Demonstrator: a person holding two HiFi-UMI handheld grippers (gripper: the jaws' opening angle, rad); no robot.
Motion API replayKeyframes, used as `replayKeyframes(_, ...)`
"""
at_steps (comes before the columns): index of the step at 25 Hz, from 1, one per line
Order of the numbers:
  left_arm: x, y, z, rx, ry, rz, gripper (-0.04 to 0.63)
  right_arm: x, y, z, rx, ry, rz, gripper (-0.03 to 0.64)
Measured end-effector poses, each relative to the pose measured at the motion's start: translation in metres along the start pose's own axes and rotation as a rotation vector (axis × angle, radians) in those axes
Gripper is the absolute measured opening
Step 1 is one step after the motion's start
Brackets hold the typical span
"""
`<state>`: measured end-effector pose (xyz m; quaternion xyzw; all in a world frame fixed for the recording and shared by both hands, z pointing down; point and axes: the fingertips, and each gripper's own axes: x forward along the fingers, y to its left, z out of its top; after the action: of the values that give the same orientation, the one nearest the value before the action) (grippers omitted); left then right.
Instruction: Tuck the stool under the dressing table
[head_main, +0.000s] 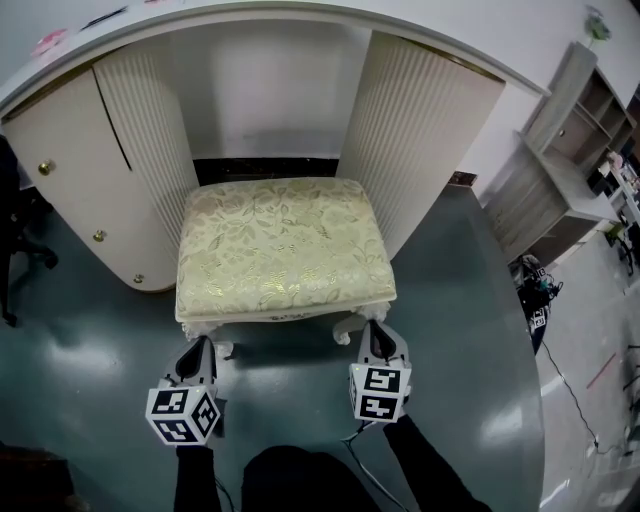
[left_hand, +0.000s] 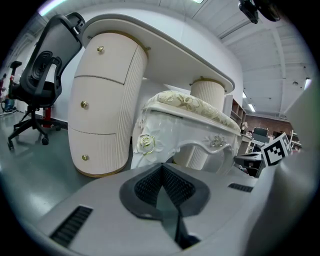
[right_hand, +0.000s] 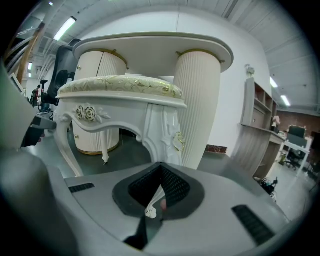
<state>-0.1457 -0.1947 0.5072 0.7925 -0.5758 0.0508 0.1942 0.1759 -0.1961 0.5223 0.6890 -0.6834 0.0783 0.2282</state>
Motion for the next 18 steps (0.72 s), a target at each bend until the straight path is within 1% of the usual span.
replayKeyframes(10, 0.002, 0.003, -0.002, 0.005, -0.02, 0.017, 0.008, 0.006, 0.003, -0.015, 0.0, 0.013, 0.027, 0.006)
replayKeyframes(15, 0.009, 0.005, -0.003, 0.023, -0.015, 0.026, 0.008, 0.012, 0.003, -0.014, 0.023, 0.01, 0.032, 0.006)
replayKeyframes(18, 0.01, 0.007, -0.002, 0.026, -0.012, 0.029, 0.008, 0.014, 0.008, -0.014, 0.01, -0.001, 0.037, 0.006)
